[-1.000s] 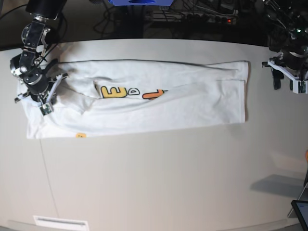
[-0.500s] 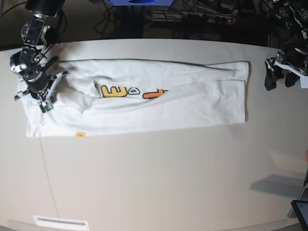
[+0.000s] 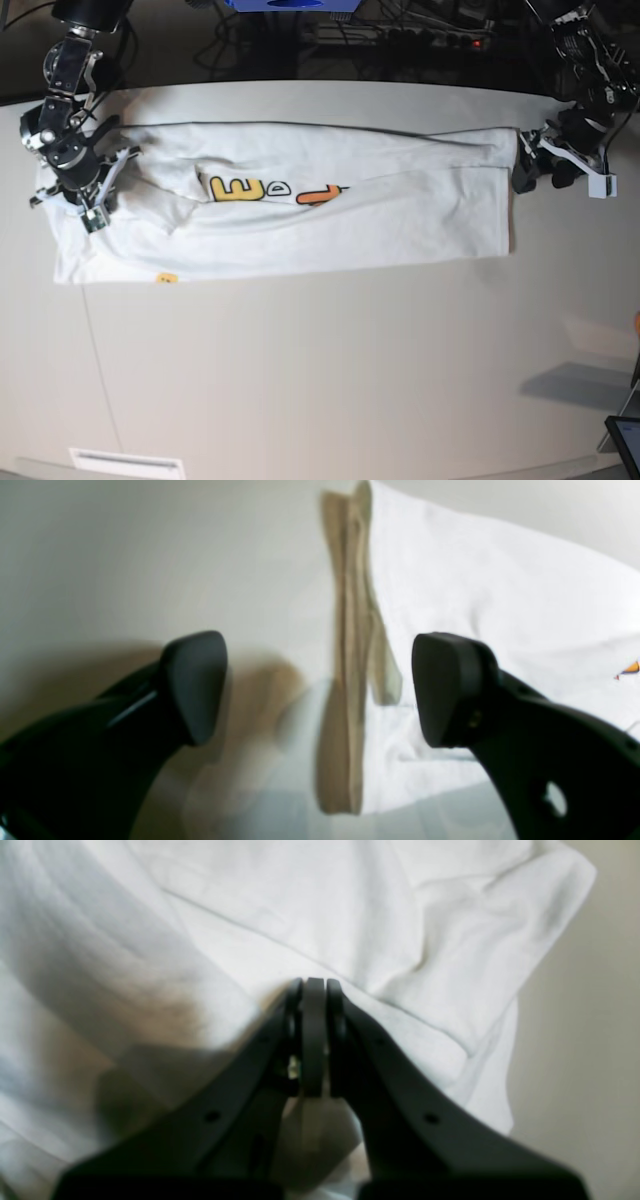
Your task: Fold the T-shirt properly
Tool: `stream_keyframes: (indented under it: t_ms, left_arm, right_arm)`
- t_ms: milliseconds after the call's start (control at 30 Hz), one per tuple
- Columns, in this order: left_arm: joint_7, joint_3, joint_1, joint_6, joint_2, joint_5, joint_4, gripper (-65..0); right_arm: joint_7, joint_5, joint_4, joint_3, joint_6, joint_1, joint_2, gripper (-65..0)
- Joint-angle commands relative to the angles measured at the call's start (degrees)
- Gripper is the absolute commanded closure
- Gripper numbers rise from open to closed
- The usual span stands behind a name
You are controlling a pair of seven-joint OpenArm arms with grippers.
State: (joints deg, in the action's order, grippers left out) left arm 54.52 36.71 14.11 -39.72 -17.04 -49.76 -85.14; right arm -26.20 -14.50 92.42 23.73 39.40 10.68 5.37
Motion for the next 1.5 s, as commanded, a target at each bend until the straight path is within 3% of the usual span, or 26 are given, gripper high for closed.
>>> stream_keyframes:
  t_ms: [0, 267, 467, 700, 933, 1033, 1267, 1333, 1467]
  left_arm:
    - [-1.3, 0.2, -1.1, -0.3, -1.2, -1.0, -0.4, -56.4]
    - [-1.3, -3.1, -3.6, -0.3, -1.1, 1.9, 3.8, -55.6]
    - [-1.3, -5.5, -5.5, -0.3, 2.7, 7.6, 3.6, -55.6]
    - [-1.2, -9.9, -5.1, -0.3, 3.2, 8.0, 3.6, -55.6]
    - [-1.2, -10.1, -5.4, -0.3, 3.4, 8.0, 3.7, -54.9]
    - [-1.2, -10.1, -5.4, -0.3, 3.4, 8.0, 4.0, -44.3]
    - [-1.3, -9.7, -5.4, -0.3, 3.1, 8.0, 4.0, -5.4]
    - [-1.3, -9.7, -5.4, -0.3, 2.9, 8.0, 3.7, -1.5]
    - [-1.3, -10.0, -5.6, -0.3, 2.8, 8.4, 2.1, 0.0]
  right_arm:
    - [-1.8, -0.9, 0.3, 0.0, 0.6, 0.3, 0.4, -1.6]
    - [-1.8, -0.9, 0.2, 0.0, 0.6, 0.3, 0.4, -1.6]
    - [-1.8, -0.9, 0.2, 0.0, 0.6, 0.3, 0.4, -1.6]
    - [-1.8, -0.9, 0.2, 0.1, 0.6, 0.3, 0.4, -1.6]
    - [-1.8, -0.9, 0.2, 0.1, 0.6, 0.3, 0.4, -1.6]
    - [-1.8, -0.9, 0.2, 0.1, 0.6, 0.4, 0.4, -1.6]
    - [-1.8, -0.9, 0.1, 0.1, 0.6, 0.4, 0.4, -1.6]
    - [-1.8, -0.9, 0.0, 0.1, 0.6, 0.4, 0.4, -1.6]
    - [-1.8, -0.9, -0.1, 0.1, 0.6, 0.4, 0.4, -1.6]
